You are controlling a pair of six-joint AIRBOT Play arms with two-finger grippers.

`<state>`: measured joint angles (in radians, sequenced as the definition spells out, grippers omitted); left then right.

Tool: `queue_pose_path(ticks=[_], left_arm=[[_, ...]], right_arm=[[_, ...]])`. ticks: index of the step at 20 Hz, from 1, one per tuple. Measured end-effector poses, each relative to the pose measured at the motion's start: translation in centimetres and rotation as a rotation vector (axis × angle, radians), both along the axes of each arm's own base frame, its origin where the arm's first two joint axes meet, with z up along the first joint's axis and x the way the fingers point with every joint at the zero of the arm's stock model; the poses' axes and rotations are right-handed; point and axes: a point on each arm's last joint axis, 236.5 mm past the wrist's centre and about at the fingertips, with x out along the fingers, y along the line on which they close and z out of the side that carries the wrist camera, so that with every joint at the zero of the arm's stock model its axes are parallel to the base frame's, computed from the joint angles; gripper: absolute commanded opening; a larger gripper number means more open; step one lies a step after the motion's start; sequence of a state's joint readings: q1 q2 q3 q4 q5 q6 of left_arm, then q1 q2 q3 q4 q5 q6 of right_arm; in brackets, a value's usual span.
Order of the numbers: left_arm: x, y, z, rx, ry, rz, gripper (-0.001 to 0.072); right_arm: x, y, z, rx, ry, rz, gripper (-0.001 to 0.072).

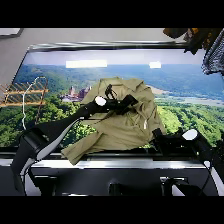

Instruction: Fold the clothes and pants, and hang the long-sleeved shirts on hangers.

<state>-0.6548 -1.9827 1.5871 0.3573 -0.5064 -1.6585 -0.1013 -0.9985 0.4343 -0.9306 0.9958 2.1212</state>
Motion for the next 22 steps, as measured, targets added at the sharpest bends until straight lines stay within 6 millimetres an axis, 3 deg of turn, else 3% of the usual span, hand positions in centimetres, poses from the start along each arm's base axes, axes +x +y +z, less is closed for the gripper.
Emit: queue_pose_path(ticks=[6, 9, 15, 18, 21, 22], left_arm=[[0.2, -1.2, -1.1, -0.046, 0.051, 0.076, 0.0667], [0.4, -1.7, -1.6, -0.069, 0.079, 0.111, 0.0543], [1.6, -1.6, -1.7, -0.082, 0.074, 0.173, 0.053], [1.4, -2.0, -1.6, -0.092, 0.08, 0.179, 0.0313], [1.2, -2.3, -1.4, -0.097, 0.08, 0.178, 0.029], [1.1, -2.4, -1.4, -0.1, 0.084, 0.172, 0.0171]], right_arm=[[0.0, -0.1, 0.0, -0.005, -0.003, 0.008, 0.0031], [-0.1, -0.1, -0.1, -0.008, -0.003, 0.012, 0.0031], [-0.2, -0.4, -0.2, -0.021, -0.002, 0.021, 0.0031], [-0.2, -0.4, -0.3, -0.024, -0.002, 0.023, 0.0031], [-0.2, -0.4, -0.3, -0.026, -0.003, 0.025, 0.0031], [-0.2, -0.5, -0.3, -0.027, -0.003, 0.028, 0.0031]])
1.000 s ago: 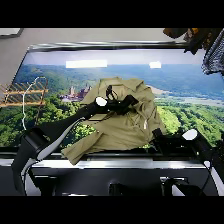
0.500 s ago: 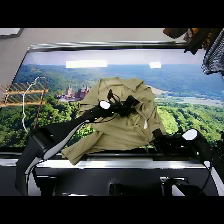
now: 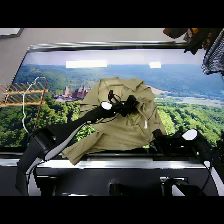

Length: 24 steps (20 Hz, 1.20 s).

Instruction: Fold the clothes and pants, and hang the long-sleeved shirts on hangers.

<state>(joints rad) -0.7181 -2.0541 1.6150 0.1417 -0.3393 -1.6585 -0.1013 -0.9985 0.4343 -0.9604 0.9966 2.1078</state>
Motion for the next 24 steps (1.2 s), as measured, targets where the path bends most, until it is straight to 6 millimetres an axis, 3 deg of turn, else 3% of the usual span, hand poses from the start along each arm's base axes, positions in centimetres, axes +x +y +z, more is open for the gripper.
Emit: queue_pose_path(ticks=[1, 2, 8, 12, 15, 19, 24], left_arm=[[-0.2, -0.1, 0.0, -0.004, 0.005, -0.009, 0.0065], [-0.4, -0.1, 0.1, -0.008, 0.009, -0.022, 0.0022], [0.4, 1.3, 1.4, -0.016, -0.024, -0.077, 0.002], [2.3, 2.3, 4.5, -0.041, -0.11, -0.119, 0.0019], [4.8, 3.1, 9.6, -0.075, -0.25, -0.146, 0.0019], [7.6, 5.1, 17.6, -0.103, -0.461, -0.181, 0.0019], [9.5, 9.9, 25.1, -0.061, -0.649, -0.168, 0.0019]], right_arm=[[0.0, 0.0, 0.0, 0.0, 0.0, 0.001, 0.0031], [0.0, 0.0, 0.0, 0.0, 0.0, 0.001, 0.0031], [0.1, -0.1, 0.2, -0.005, -0.01, 0.006, 0.003], [2.4, -0.6, 2.6, -0.035, -0.12, 0.037, 0.0029], [7.0, -2.1, 7.3, -0.113, -0.292, 0.063, 0.0028], [14.6, -3.7, 16.8, -0.213, -0.569, 0.083, 0.0028], [22.1, -0.2, 28.5, -0.317, -0.869, 0.239, 0.0028]])
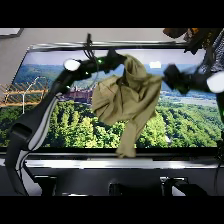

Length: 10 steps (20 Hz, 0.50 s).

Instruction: Fold the clothes and pants, and hang the long-sleeved shirts on hangers.

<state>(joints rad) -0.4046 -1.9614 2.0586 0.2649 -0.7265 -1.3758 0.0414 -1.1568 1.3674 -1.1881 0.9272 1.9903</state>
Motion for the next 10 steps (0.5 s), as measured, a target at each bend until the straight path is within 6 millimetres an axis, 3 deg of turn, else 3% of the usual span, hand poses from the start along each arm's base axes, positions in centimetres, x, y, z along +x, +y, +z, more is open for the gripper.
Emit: queue_pose_path(ticks=[3, 5, 8, 10], left_arm=[[0.6, 3.8, 4.3, 0.03, -0.101, 0.052, 0.0019], [0.7, 6.3, 7.1, 0.049, -0.163, 0.089, 0.0019], [-0.3, 9.7, 11.6, 0.061, -0.245, 0.13, 0.0019], [-1.8, 11.2, 14.4, 0.067, -0.293, 0.131, 0.0019]], right_arm=[[2.5, 2.6, 6.8, -0.093, -0.162, 0.07, 0.0028], [2.9, 4.0, 11.8, -0.138, -0.278, 0.099, 0.0028], [2.1, 5.1, 17.9, -0.17, -0.418, 0.118, 0.0028], [0.6, 5.5, 20.6, -0.177, -0.471, 0.134, 0.0028]])
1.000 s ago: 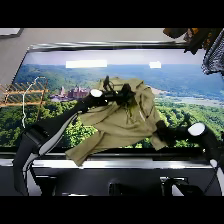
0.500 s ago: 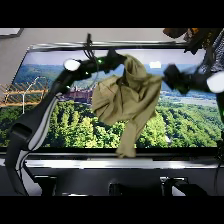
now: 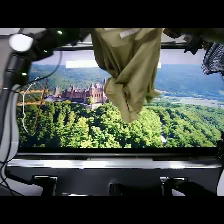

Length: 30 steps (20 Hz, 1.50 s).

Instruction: Fold the clothes and pants, and hang the long-sleeved shirts on hangers.

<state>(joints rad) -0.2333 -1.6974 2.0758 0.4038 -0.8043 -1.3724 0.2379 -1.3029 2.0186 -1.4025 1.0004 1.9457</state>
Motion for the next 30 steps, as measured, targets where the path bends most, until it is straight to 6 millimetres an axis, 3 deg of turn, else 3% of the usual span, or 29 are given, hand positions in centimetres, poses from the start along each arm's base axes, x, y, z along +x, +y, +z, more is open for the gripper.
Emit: queue_pose_path(ticks=[3, 9, 13, 16, 20, 27, 30], left_arm=[[-2.8, 1.5, 2.8, 0.035, -0.028, -0.013, 0.0019], [-9.6, 3.2, 5.2, 0.179, 0.006, -0.029, 0.0019], [-14.1, 4.0, 6.9, 0.231, 0.013, -0.035, 0.0019], [-16.2, 4.2, 7.2, 0.251, 0.04, -0.041, 0.0019], [-15.8, 4.4, 4.3, 0.308, 0.13, -0.005, 0.002], [-10.7, 4.6, -4.0, 0.414, 0.304, 0.078, 0.002], [-9.2, 4.5, -6.6, 0.451, 0.349, 0.098, 0.0019]], right_arm=[[-2.6, 0.2, 2.5, -0.013, -0.042, 0.032, 0.0028], [-9.3, 0.1, 7.0, -0.008, -0.122, 0.097, 0.0028], [-13.6, -0.1, 8.2, -0.008, -0.128, 0.139, 0.0028], [-14.8, -0.2, 7.6, -0.023, -0.096, 0.152, 0.0028], [-12.2, -0.3, 4.8, -0.073, -0.021, 0.13, 0.0028], [-2.8, 1.2, -1.9, -0.158, 0.072, 0.115, 0.0028], [-1.6, 1.3, -3.1, -0.195, 0.083, 0.115, 0.0027]])
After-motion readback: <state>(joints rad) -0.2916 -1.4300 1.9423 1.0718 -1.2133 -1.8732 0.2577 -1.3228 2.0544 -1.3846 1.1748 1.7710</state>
